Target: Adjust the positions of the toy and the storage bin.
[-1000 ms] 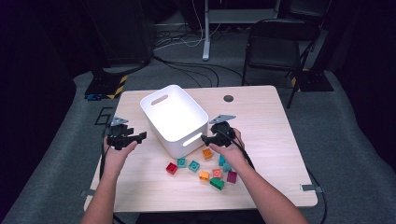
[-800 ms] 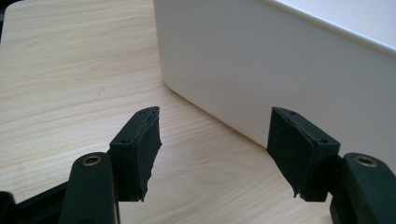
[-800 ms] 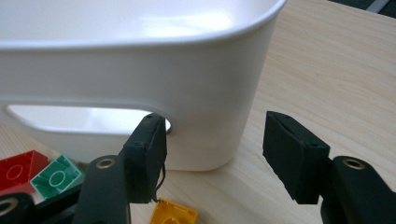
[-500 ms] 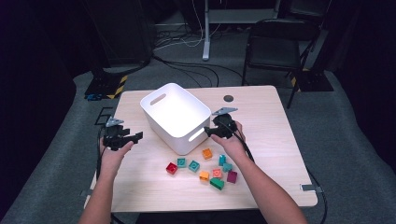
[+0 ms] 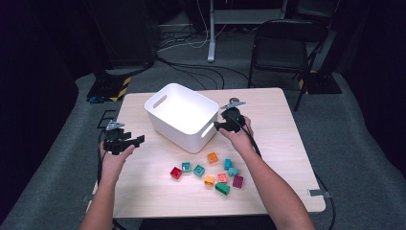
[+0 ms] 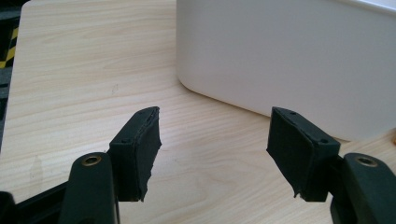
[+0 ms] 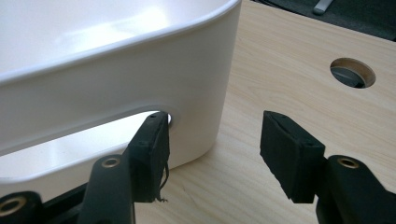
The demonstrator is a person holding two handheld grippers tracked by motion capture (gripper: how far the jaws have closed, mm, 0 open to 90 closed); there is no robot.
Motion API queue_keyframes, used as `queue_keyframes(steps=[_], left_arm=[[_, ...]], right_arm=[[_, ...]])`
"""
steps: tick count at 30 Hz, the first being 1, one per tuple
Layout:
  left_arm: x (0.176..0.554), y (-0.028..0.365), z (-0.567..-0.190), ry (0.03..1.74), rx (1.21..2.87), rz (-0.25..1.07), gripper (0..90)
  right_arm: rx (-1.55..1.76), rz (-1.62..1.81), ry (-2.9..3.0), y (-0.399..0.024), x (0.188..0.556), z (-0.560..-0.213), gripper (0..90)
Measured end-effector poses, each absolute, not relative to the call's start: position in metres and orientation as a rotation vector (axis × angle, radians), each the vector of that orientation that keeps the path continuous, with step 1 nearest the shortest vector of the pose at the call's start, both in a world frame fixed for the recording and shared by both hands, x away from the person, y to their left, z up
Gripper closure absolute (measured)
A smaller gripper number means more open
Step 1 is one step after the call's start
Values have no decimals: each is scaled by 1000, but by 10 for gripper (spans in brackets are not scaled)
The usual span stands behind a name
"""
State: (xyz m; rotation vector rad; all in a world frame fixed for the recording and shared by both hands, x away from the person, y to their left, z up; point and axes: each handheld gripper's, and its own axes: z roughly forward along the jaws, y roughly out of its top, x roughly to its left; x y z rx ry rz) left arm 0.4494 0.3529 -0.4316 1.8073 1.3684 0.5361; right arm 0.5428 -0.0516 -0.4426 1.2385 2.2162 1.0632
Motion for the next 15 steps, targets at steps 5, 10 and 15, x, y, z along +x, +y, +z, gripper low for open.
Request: queue_keyframes(steps=[5,10,15], left_arm=[[448,355,-431,1371,1803,542,340],[452,352,-428,1372,1806,558,339],[454,348,-429,1367,1826,554,338]], right_arm=[[1224,1083,2221,-57,532,-435,442],[1216,1178,2170,-59,512,-409,396],[1158,1213,2152,-42,500,-388,307]])
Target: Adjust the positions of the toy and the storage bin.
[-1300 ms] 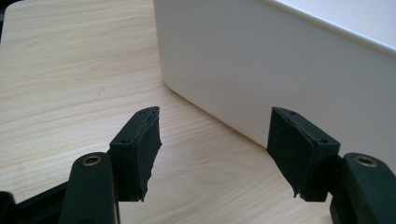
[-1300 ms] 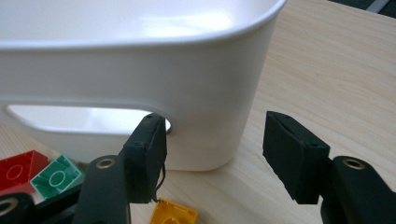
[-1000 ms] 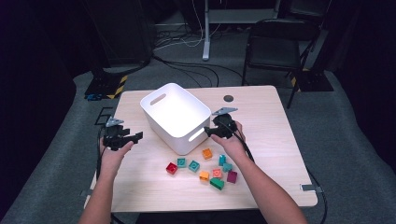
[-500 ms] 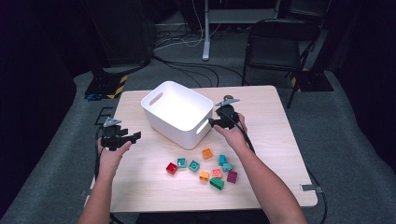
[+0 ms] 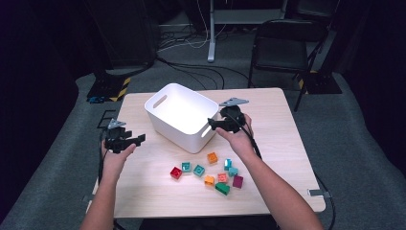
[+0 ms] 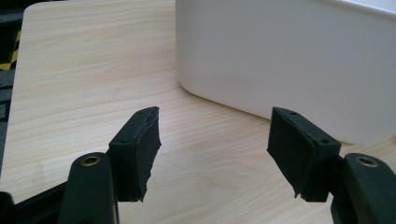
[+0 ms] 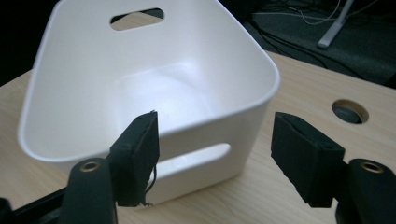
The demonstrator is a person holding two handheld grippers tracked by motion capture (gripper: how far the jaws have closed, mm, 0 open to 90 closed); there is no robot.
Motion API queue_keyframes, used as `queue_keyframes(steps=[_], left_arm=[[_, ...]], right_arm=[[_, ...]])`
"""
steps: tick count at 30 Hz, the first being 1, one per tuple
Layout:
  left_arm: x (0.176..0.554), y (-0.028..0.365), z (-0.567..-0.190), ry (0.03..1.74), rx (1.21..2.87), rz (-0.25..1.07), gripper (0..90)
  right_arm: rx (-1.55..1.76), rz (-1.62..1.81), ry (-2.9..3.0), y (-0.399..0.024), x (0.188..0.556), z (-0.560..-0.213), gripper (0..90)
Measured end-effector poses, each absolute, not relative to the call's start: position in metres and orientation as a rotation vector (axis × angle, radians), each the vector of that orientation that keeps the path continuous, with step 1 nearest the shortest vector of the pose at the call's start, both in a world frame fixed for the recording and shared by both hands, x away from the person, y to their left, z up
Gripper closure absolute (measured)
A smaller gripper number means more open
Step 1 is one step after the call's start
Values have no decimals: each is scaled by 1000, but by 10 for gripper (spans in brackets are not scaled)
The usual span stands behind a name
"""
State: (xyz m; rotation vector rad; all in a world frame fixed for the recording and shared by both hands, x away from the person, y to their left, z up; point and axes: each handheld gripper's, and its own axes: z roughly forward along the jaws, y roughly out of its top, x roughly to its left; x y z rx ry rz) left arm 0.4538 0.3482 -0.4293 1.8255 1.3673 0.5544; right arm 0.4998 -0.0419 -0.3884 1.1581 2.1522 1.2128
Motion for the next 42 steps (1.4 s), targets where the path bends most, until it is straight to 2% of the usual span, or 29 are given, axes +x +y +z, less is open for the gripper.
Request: queue_keyframes(steps=[3,13,22,32,40,42], left_arm=[[454,347,-429,1371,1823,545,338],[462,350,-422,1383,1819,562,329],[465,352,-418,1389,1809,584,320],[462,347,-402,1350,1794,568,312],[470,336,-392,1331,1799,565,300],[471,334,-389,1318,1783,550,300]], right_arm=[[1108,1187,2150,-25,497,-381,280],[1143,1072,2171,-4,498,-390,157],[1094,1025,2217,-4,496,-389,166],[1111,949,2243,-26,502,-394,250],[1106,985,2253,-44,504,-398,272],[1098,948,2257,-50,506,-401,305]])
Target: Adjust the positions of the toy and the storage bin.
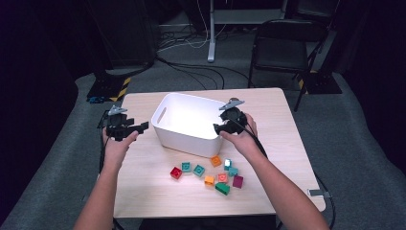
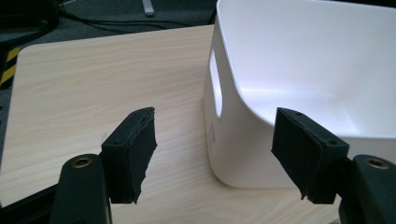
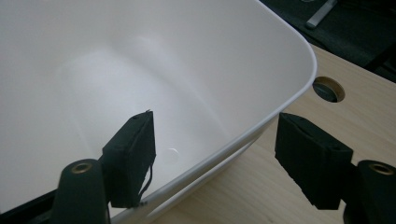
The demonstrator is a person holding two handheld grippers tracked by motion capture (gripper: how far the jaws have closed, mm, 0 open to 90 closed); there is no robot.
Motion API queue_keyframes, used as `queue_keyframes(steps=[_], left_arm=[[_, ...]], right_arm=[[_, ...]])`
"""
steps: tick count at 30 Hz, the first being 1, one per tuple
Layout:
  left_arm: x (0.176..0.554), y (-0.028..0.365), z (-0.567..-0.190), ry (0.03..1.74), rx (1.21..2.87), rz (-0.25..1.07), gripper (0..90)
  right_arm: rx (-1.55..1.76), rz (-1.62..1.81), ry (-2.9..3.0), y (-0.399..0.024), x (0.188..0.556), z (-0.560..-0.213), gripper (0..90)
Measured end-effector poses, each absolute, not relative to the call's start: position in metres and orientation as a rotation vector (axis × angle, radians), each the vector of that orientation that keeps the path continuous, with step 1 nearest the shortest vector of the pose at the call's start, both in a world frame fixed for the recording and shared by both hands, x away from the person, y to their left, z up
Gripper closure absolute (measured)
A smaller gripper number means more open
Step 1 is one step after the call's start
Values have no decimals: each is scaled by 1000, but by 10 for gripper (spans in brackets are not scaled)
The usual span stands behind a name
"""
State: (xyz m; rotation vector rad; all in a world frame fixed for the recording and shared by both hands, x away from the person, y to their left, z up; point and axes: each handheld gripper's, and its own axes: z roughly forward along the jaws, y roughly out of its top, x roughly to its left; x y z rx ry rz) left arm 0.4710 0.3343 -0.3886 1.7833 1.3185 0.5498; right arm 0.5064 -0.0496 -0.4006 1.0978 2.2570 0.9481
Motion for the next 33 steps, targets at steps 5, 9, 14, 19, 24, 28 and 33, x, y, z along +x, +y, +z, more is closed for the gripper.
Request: queue_keyframes(steps=[5,9,14,19,24,28,33], left_arm=[[474,322,-386,1291,1798,515,301],[477,310,-388,1271,1799,477,305],[483,293,-391,1238,1821,420,325],[486,278,-399,1218,1867,392,350],[483,271,-407,1181,1891,386,416],[476,267,-405,1151,1885,324,468],[466,263,-403,1134,1918,369,468]], right_arm=[[1108,928,2270,-62,510,-407,317],[1132,949,2262,-72,510,-407,319],[1145,961,2259,-85,512,-407,352],[1172,984,2260,-97,515,-408,376],[1187,1079,2277,-106,504,-404,424],[1155,1065,2302,-100,490,-404,421],[1144,1082,2309,-100,486,-405,416]])
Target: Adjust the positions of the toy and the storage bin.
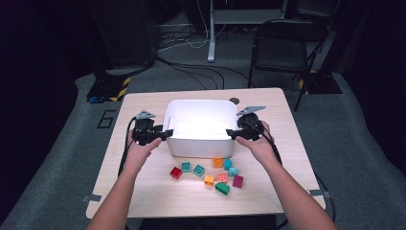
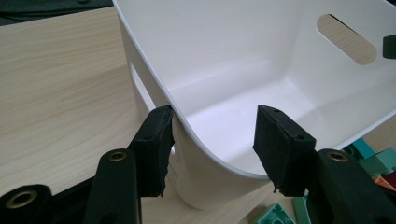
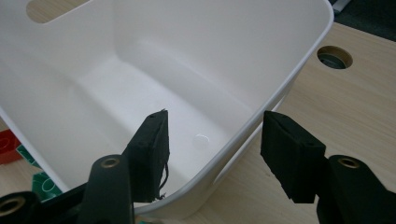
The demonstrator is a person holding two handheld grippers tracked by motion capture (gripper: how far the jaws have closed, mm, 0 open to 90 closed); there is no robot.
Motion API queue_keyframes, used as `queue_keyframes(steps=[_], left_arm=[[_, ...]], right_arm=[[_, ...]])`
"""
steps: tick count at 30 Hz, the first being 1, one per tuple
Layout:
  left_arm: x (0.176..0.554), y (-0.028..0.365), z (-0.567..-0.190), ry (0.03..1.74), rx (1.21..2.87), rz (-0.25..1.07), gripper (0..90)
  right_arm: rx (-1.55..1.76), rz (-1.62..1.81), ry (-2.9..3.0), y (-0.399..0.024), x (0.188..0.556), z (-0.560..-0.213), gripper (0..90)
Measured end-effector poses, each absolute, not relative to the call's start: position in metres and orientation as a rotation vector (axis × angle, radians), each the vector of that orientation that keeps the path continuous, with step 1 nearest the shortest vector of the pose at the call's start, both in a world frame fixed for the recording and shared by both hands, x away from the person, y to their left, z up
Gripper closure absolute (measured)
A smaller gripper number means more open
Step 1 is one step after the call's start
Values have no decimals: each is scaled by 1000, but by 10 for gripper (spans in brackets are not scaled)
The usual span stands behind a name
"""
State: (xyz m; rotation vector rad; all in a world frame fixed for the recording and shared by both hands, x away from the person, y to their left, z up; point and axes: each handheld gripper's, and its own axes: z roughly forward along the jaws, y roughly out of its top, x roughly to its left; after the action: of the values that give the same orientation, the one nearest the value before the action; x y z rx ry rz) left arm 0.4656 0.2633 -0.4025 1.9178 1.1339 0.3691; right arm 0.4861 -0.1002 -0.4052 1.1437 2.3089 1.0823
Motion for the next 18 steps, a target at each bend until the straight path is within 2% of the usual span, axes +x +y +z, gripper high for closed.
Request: queue_keyframes(steps=[10,18], left_arm=[[450,264,-405,1136,1885,316,442],[452,268,-403,1145,1871,307,440]], right_arm=[[1163,1098,2329,-103,490,-409,428],[1173,1077,2292,-104,485,-405,406]])
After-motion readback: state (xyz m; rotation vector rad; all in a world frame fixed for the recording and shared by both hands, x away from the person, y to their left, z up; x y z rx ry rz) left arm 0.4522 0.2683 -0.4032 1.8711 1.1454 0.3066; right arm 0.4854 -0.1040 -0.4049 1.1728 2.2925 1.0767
